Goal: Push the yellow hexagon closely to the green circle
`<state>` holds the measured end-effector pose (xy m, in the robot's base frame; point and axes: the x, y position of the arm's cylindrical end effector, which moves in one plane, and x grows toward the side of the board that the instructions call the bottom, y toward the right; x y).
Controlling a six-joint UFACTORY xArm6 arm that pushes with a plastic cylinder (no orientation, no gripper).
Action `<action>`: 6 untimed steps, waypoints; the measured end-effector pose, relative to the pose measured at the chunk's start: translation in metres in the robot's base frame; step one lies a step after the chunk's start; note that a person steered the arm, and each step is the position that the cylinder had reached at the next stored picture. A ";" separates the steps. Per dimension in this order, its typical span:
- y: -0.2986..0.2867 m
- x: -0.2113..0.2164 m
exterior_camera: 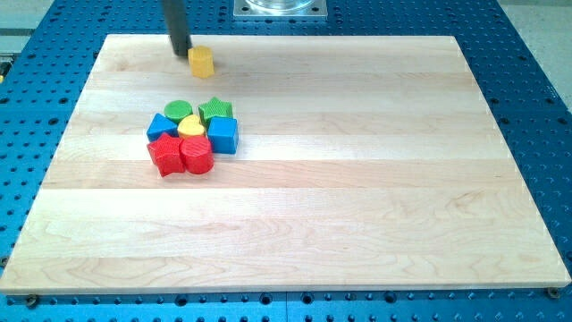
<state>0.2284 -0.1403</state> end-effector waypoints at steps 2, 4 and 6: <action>0.044 0.087; 0.040 0.082; 0.033 0.106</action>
